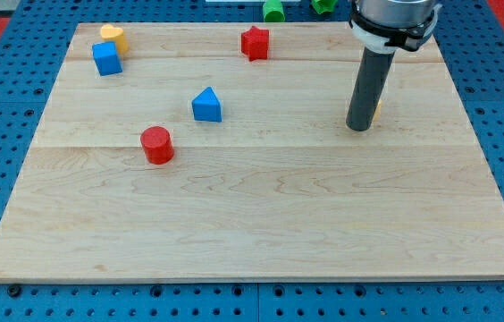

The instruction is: Move red circle towards bottom middle of the board

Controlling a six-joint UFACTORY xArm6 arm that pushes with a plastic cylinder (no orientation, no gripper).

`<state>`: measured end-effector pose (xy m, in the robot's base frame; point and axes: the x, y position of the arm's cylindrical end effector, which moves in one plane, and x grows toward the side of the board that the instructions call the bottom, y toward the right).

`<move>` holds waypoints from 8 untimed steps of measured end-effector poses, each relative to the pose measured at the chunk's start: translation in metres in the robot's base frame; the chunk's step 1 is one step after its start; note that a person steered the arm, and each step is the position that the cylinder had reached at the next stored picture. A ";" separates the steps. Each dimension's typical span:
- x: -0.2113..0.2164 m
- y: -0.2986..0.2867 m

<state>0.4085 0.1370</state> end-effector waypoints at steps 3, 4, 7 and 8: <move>0.023 -0.085; 0.013 -0.096; 0.001 -0.146; 0.005 -0.219</move>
<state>0.4133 -0.0821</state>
